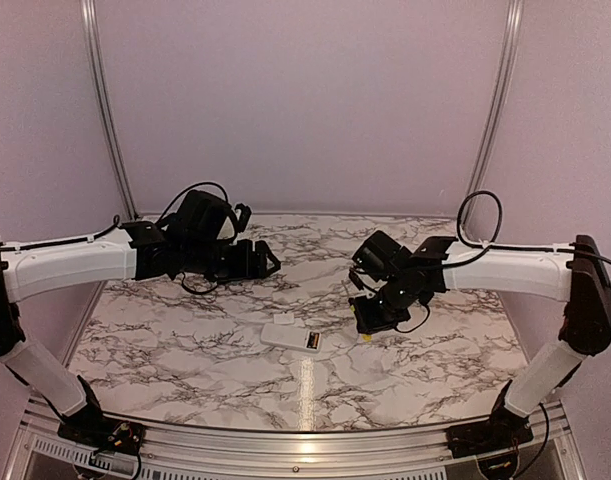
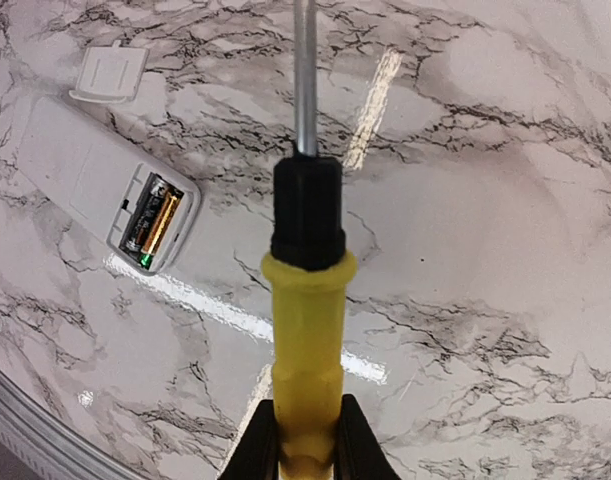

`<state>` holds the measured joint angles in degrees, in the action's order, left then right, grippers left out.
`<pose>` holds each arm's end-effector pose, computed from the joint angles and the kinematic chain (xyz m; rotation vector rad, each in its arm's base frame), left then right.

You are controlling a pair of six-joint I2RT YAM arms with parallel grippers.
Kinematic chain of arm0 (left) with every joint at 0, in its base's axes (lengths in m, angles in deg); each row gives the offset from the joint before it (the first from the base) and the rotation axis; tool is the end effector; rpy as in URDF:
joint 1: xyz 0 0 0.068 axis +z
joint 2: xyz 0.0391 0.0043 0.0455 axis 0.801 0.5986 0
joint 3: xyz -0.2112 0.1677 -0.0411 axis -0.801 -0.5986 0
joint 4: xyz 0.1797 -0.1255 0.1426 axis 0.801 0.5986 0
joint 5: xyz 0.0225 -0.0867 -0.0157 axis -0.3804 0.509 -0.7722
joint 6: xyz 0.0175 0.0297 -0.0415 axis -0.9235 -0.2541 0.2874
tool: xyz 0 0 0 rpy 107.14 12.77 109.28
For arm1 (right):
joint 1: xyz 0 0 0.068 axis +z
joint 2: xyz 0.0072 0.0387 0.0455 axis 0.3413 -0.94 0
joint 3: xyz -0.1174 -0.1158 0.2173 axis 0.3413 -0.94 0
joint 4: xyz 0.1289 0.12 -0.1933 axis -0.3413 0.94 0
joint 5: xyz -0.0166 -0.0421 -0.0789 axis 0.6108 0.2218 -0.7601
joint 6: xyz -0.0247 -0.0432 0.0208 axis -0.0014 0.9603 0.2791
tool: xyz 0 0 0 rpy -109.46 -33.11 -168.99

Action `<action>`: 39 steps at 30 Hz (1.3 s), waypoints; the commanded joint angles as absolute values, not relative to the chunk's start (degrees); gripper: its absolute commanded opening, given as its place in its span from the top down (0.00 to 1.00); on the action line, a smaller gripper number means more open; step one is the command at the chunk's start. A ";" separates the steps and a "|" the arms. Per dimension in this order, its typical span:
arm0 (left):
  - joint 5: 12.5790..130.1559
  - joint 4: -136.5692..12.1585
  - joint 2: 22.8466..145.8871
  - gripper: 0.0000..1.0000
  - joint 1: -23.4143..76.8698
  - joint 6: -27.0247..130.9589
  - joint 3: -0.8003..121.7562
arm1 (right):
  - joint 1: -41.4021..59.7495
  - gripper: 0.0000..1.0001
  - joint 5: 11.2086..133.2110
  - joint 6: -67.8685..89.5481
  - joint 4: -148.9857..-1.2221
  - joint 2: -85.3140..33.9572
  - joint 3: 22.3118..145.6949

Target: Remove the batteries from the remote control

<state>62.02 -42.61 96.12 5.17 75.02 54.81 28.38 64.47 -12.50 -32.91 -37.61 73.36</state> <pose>0.2302 -0.2551 0.2792 0.2636 2.3329 -0.7373 0.2090 0.2349 0.2113 -0.4522 2.8296 0.3045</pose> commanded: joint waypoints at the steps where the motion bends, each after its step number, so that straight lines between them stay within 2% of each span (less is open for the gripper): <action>1: 81.82 -48.30 97.15 0.20 11.29 80.07 55.05 | 28.65 0.95 62.49 -7.00 -29.95 -32.32 75.36; 10: 99.74 -51.65 104.16 0.32 12.89 85.26 63.81 | 29.08 1.00 63.69 -0.18 -26.76 -26.59 83.30; 17: 106.66 -59.22 108.71 0.38 12.64 91.62 67.17 | 30.51 1.00 63.94 2.63 -24.13 -26.47 88.92; 28: 109.85 -70.20 111.68 0.52 10.06 98.72 68.75 | 33.33 1.00 63.91 4.74 -21.56 -27.82 92.63; 32: 109.52 -72.65 112.49 0.63 9.51 100.71 68.88 | 33.95 1.00 63.95 4.95 -21.04 -27.88 93.07; 36: 108.56 -73.86 113.23 0.66 8.75 101.62 68.88 | 34.49 1.00 63.95 5.17 -20.73 -28.05 93.63; 39: 107.71 -74.74 113.77 0.73 7.99 102.26 68.90 | 34.67 1.00 63.48 5.39 -20.50 -28.33 94.12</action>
